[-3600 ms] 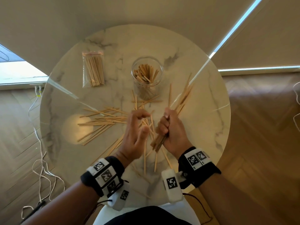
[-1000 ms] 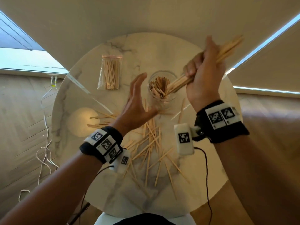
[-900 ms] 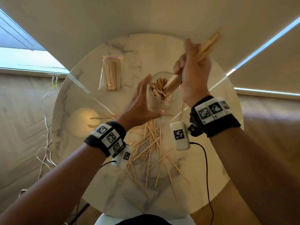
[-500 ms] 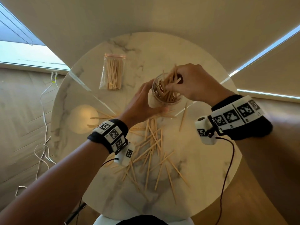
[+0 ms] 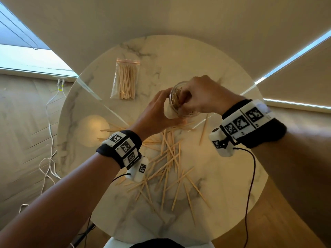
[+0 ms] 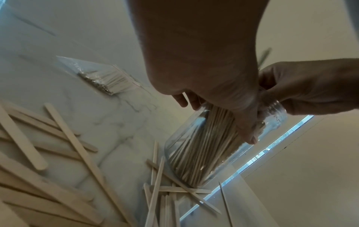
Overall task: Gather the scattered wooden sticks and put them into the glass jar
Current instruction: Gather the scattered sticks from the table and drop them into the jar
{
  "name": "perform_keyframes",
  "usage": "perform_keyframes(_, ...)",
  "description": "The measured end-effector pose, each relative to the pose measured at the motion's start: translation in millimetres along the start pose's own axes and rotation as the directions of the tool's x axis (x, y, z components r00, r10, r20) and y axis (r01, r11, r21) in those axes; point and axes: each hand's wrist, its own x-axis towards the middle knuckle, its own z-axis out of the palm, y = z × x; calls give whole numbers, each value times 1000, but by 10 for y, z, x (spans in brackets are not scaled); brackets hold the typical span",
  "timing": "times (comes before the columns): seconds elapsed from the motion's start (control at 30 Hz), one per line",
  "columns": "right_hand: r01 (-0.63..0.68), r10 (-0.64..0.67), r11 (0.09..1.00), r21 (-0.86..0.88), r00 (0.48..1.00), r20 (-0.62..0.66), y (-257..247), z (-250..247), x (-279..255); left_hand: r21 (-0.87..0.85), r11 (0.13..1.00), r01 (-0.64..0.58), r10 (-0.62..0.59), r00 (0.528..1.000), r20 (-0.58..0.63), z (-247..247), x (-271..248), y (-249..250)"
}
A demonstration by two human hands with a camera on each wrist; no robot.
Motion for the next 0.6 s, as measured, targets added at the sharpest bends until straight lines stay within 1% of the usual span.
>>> perform_keyframes(0.07,-32,32,999,-16,998,-54,12,99,69,5,1000,3,-3,1000,4,0,11,-6)
perform_keyframes(0.13,-115,108,992,-47,986,-130,68,80,140,16,1000,7,-7,1000,9,-3,28,-5)
perform_keyframes(0.17,-136,128,990,-45,980,-153,72,56,156,19,1000,7,-7,1000,11,-5,40,-4)
perform_keyframes(0.2,-122,117,992,-22,982,-147,58,49,159,21,1000,5,-5,1000,13,-8,46,-5)
perform_keyframes(0.27,-34,36,999,28,997,-70,-29,67,129,30,1000,-7,7,1000,17,-16,56,-6)
perform_keyframes(0.3,-11,12,1000,22,999,-33,-60,86,101,35,999,-10,10,1000,22,-19,59,-6)
perform_keyframes(0.33,-23,23,1000,-12,1000,-21,-52,111,95,42,999,-12,10,1000,27,-23,60,-5)
perform_keyframes(0.43,-156,143,973,-170,986,-85,27,127,129,50,999,-3,1,999,37,-25,72,-1)
perform_keyframes(0.47,-156,143,972,-176,986,-86,46,121,147,48,999,-1,-1,999,36,-23,79,0)
perform_keyframes(0.5,-128,122,979,-161,991,-47,56,114,164,45,999,-2,1,999,34,-23,87,-4)
perform_keyframes(0.53,-77,81,986,-150,996,21,52,108,177,48,999,-8,6,1000,31,-25,89,-11)
perform_keyframes(0.57,-24,37,991,-135,995,93,30,107,175,55,998,-15,13,1000,28,-26,87,-24)
perform_keyframes(0.6,19,-3,993,-114,991,132,15,113,170,61,998,-23,21,999,29,-32,84,-32)
